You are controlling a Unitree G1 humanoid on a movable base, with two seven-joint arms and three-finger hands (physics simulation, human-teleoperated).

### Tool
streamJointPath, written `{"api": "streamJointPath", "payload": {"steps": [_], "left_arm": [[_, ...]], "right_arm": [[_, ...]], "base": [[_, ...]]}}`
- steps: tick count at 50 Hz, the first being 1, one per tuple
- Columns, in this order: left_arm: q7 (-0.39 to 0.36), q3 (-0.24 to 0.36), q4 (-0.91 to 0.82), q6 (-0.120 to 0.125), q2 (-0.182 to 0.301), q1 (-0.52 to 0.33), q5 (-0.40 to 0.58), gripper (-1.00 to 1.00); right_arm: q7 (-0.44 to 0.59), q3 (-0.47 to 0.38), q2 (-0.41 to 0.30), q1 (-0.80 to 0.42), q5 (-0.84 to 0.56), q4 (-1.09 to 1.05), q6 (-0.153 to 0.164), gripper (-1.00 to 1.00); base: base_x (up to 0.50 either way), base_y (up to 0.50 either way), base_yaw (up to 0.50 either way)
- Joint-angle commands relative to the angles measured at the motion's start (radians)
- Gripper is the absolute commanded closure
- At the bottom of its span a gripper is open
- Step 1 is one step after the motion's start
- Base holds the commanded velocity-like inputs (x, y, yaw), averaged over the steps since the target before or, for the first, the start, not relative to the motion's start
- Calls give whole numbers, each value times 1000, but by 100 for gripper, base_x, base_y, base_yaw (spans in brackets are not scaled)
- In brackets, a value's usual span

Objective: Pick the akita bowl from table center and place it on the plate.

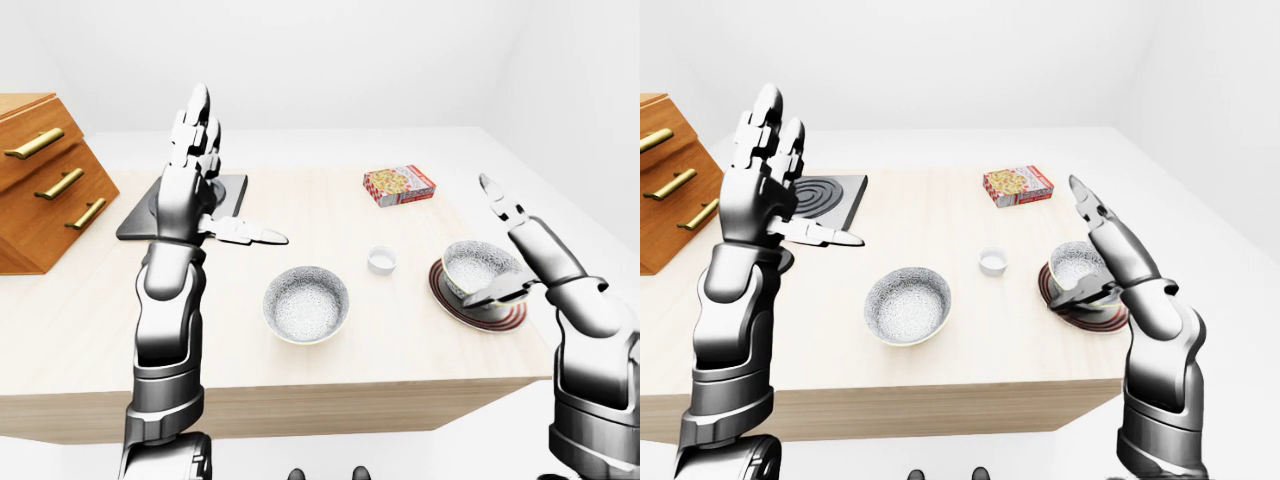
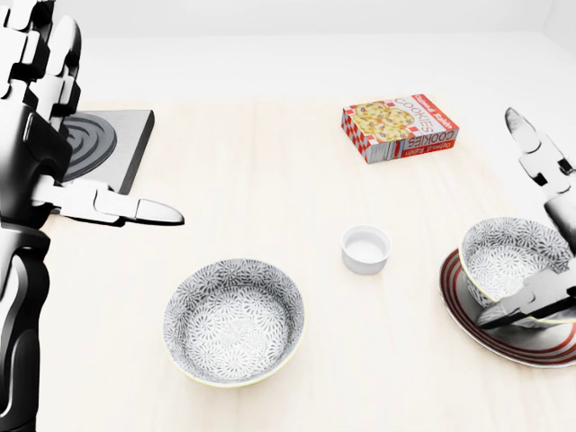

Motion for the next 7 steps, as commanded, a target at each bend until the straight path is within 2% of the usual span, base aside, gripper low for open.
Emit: {"api": "streamJointPath", "payload": {"steps": [1, 3, 7], "left_arm": [[11, 3, -68, 0, -10, 27, -28, -100], [17, 5, -84, 0, -14, 33, -36, -100], [22, 5, -92, 0, -12, 35, -44, -100]], "right_arm": [[-268, 190, 157, -154, 190, -64, 0, -100], [-327, 206, 186, -142, 256, -71, 0, -100], [-368, 223, 182, -131, 304, -88, 0, -100]], "base": [[0, 0, 0], [0, 0, 0], [0, 0, 0]]}}
